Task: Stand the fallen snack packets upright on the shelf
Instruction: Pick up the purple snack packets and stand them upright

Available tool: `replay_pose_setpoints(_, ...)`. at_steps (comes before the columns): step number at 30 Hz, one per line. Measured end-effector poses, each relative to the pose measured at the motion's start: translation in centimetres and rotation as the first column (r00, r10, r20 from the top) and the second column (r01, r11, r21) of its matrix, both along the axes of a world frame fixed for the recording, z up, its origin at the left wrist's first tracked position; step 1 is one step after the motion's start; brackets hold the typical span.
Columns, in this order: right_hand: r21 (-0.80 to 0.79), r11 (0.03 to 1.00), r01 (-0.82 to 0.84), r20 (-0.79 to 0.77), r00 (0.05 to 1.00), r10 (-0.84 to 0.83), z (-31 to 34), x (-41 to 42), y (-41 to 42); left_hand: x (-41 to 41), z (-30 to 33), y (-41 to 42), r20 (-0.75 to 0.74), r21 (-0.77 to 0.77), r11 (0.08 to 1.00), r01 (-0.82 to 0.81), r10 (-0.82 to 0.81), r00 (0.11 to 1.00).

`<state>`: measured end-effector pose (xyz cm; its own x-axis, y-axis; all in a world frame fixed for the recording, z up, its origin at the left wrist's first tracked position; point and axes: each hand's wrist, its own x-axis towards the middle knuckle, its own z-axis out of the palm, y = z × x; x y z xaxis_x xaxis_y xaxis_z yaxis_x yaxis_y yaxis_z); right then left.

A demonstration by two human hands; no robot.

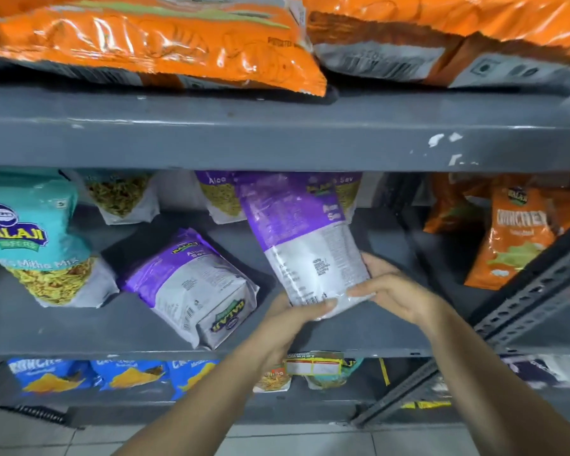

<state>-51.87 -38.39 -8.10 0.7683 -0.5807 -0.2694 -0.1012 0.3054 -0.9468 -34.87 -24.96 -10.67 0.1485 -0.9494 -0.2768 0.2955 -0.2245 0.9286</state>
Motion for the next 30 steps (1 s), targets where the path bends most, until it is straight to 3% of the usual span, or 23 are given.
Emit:
replay_pose_setpoints(5,-0.252,0.948,0.195,-0.039,0.977,-0.212,0.4,-1.0,-1.2,1.0,-0.3,-4.2,0.321,-0.014,0.998,0.056,-0.048,0.946)
replay_pose_setpoints(8,-0.340,0.877,0.339,-0.043,0.926,-0.374,-1.7,-0.7,-0.7,1.6,-1.3,-6.1,0.601,0.021,1.000,-0.010,-0.004,0.799)
replay_pose_setpoints(10,-0.340,0.854,0.394,-0.026,0.904,-0.427,-3.5,-0.8,-0.3,1.8,-2.0,-6.4,0.694,0.028,0.999,-0.028,0.001,0.720)
replay_pose_setpoints(13,-0.304,0.853,0.424,-0.039,0.889,-0.455,-4.4,-1.2,-0.4,1.9,-2.1,-6.0,0.731,0.008,1.000,-0.025,0.011,0.682)
replay_pose_setpoints(17,-0.079,0.833,0.547,-0.056,0.832,-0.552,-3.3,-0.8,-1.9,2.5,-2.0,-4.9,0.793,0.095,0.961,-0.260,0.085,0.604)
replay_pose_setpoints(20,0.004,0.830,0.558,-0.097,0.826,-0.555,-3.4,0.5,-2.2,2.5,-1.3,-4.4,0.714,0.193,0.960,-0.201,0.003,0.700)
replay_pose_setpoints(24,-0.041,0.802,0.596,-0.101,0.796,-0.596,-4.1,1.0,-1.7,0.9,-0.5,-4.8,0.529,0.154,0.988,-0.015,-0.069,0.846)
replay_pose_setpoints(28,-0.132,0.781,0.610,-0.127,0.771,-0.624,-4.9,-0.5,-1.3,0.3,-0.9,-5.1,0.176,-0.029,0.999,-0.036,0.041,0.983)
replay_pose_setpoints(30,-0.131,0.801,0.584,-0.126,0.791,-0.598,-4.8,-0.9,-1.0,-0.1,-1.2,-5.0,0.045,-0.111,0.990,-0.083,0.089,0.995)
